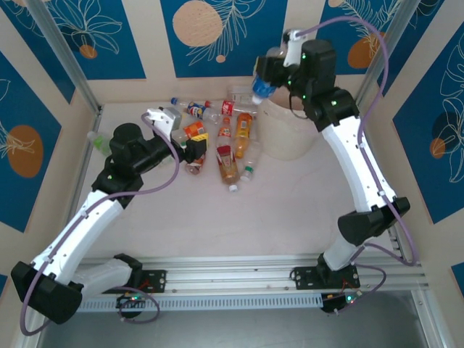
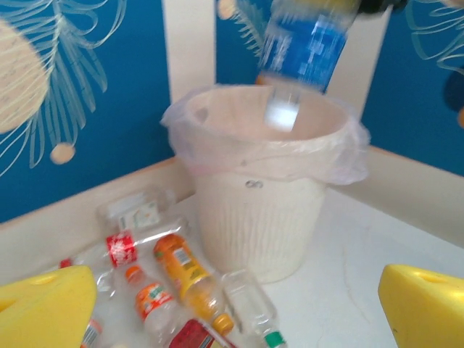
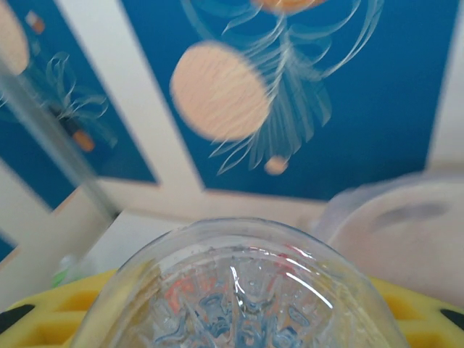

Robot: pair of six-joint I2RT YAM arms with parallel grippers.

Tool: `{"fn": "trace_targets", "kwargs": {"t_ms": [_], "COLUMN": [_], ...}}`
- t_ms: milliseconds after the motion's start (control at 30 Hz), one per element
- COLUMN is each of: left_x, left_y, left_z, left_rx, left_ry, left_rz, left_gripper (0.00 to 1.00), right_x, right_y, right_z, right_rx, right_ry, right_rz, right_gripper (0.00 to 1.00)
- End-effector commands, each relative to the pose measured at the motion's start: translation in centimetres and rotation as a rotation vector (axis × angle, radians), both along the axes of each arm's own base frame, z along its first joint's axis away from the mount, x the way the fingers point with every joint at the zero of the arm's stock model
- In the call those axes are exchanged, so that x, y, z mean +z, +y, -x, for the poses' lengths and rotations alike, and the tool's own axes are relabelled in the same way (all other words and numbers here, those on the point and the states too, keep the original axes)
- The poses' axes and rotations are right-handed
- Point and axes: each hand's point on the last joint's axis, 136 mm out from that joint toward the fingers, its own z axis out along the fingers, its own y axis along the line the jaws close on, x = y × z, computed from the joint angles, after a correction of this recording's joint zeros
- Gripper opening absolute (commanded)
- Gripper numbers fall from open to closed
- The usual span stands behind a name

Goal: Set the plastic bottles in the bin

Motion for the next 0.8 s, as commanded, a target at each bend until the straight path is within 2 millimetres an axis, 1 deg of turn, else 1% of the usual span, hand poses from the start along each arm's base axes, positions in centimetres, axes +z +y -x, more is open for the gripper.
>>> {"fn": "trace_targets", "kwargs": {"t_ms": [0, 67, 133, 233, 300, 433, 633, 767], "left_x": [-2.1, -2.3, -2.6, -3.2, -3.6, -4.4, -5.3, -5.8], "left_y": [1.3, 1.7, 1.9, 2.1, 2.2, 2.4, 3.0, 3.4], "left_z": [-1.2, -1.6, -1.8, -2.2, -2.4, -2.7, -3.8, -4.3], "left_rx": [0.114, 0.141, 0.159, 0.176, 0.186, 0.2, 0.245, 0.269], "left_ry": [0.083, 0.099, 0.107, 0.114, 0.123, 0.131, 0.157, 0.179], "left_rz": [-0.014, -0.018, -0.021, -0.035, -0.045, -0.056, -0.057, -0.055], "left_gripper": [1.0, 1.0, 1.0, 1.0, 1.0, 1.0, 1.0, 1.0], "right_x": [1.4, 1.5, 1.0, -0.3, -1.7, -4.5, -9.3, -11.9], "right_y": [-2.0, -2.5, -2.8, -3.2, -3.4, -3.8, -4.3, -4.9], "right_z": [-3.9, -5.8, -7.8, -10.2, -11.4, -12.8, -14.4, -15.3], "right_rx": [-0.139, -0.178, -0.212, -0.246, -0.255, -0.259, -0.254, -0.255], "right_ry": [-0.105, -0.128, -0.136, -0.128, -0.109, -0.054, 0.042, 0.103], "right_rz": [0.105, 0.146, 0.187, 0.244, 0.275, 0.288, 0.293, 0.293], "right_gripper": [0.4, 0.4, 0.4, 0.4, 0.4, 0.4, 0.4, 0.4]}}
